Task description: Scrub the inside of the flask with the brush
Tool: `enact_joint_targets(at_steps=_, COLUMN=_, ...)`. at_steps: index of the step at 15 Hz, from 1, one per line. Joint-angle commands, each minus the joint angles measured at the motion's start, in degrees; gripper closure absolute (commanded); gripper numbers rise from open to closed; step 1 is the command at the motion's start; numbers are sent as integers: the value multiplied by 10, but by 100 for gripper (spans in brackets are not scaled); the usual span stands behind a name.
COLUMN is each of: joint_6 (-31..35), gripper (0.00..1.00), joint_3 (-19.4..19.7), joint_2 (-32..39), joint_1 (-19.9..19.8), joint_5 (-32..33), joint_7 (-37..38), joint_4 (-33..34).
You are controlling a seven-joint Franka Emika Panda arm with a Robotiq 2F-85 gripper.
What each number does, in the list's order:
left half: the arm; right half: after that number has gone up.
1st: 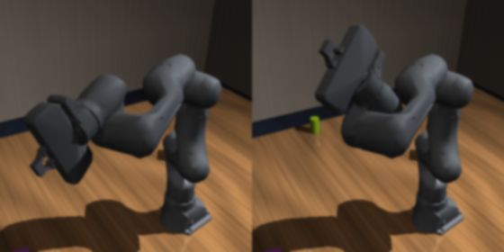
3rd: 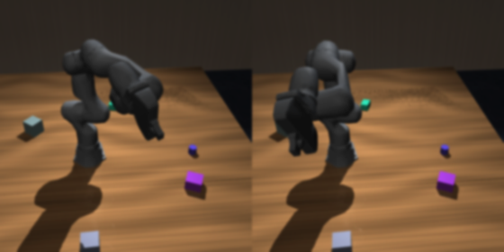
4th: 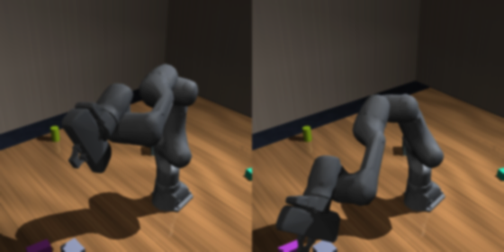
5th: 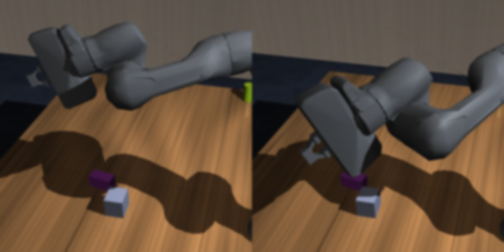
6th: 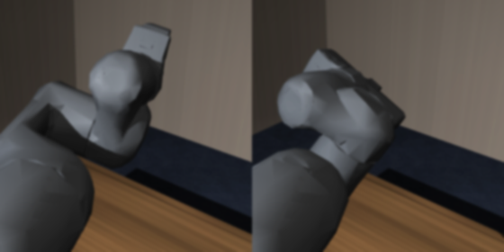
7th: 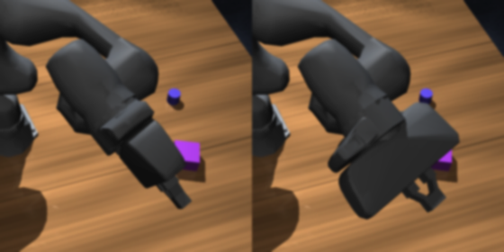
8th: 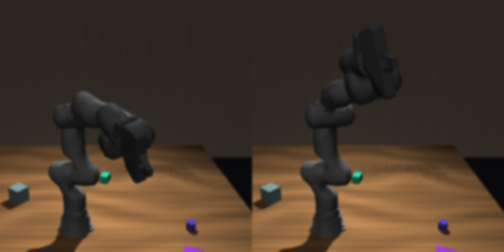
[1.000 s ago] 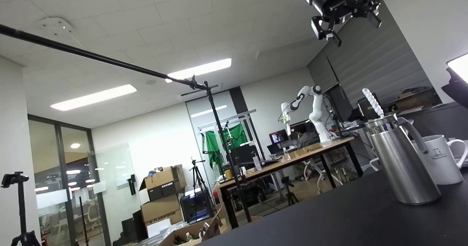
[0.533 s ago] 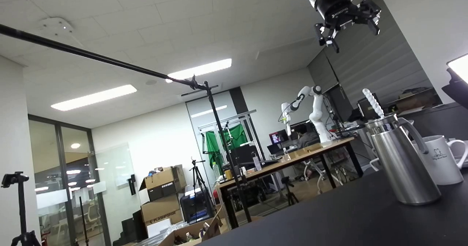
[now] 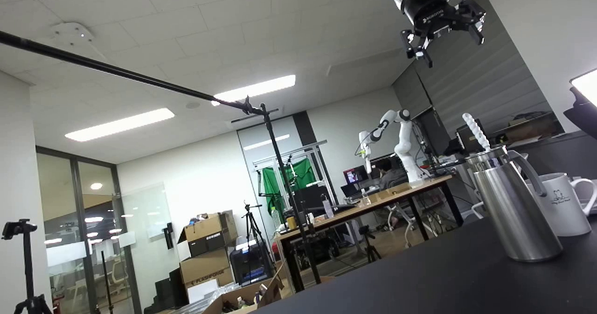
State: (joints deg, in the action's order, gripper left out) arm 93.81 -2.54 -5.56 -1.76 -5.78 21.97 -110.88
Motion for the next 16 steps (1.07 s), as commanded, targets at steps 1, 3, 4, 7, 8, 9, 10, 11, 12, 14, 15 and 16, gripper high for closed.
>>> enact_joint_targets(at_steps=1, joint_6=-1, gripper=0, joint_3=5, joint_2=0, joint_1=5, joint_5=0, joint_7=0, joint_4=1)
enact_joint_targets(at_steps=3, joint_6=0, gripper=0, joint_3=7, joint_2=17, joint_1=-1, joint_5=5, joint_7=78, joint_4=16)
enact_joint_targets(at_steps=4, joint_6=-2, gripper=0, joint_3=9, joint_2=25, joint_1=-3, joint_5=2, joint_7=96, joint_4=23)
enact_joint_targets(at_steps=7, joint_6=23, gripper=0, joint_3=17, joint_2=68, joint_1=-6, joint_5=-3, joint_7=161, joint_4=54)
enact_joint_targets(at_steps=8, joint_6=29, gripper=0, joint_3=20, joint_2=84, joint_1=-6, joint_5=-6, joint_7=183, joint_4=67)
enact_joint_targets(at_steps=9, joint_6=39, gripper=0, joint_3=25, joint_2=106, joint_1=-6, joint_5=-8, joint_7=203, joint_4=86)
enact_joint_targets(at_steps=10, joint_6=48, gripper=0, joint_3=30, joint_2=125, joint_1=-5, joint_5=-9, joint_7=224, joint_4=103)
enact_joint_targets(at_steps=11, joint_6=56, gripper=0, joint_3=35, joint_2=148, joint_1=-4, joint_5=-11, joint_7=244, joint_4=126)
enact_joint_targets(at_steps=12, joint_6=62, gripper=0, joint_3=40, joint_2=173, joint_1=-3, joint_5=-8, joint_7=266, joint_4=151)
enact_joint_targets(at_steps=14, joint_6=68, gripper=0, joint_3=49, joint_2=218, joint_1=1, joint_5=-5, joint_7=312, joint_4=201)
enact_joint_targets(at_steps=15, joint_6=67, gripper=0, joint_3=54, joint_2=239, joint_1=4, joint_5=-4, joint_7=336, joint_4=226)
enact_joint_targets(at_steps=16, joint_6=66, gripper=0, joint_3=59, joint_2=260, joint_1=6, joint_5=0, joint_7=360, joint_4=252)
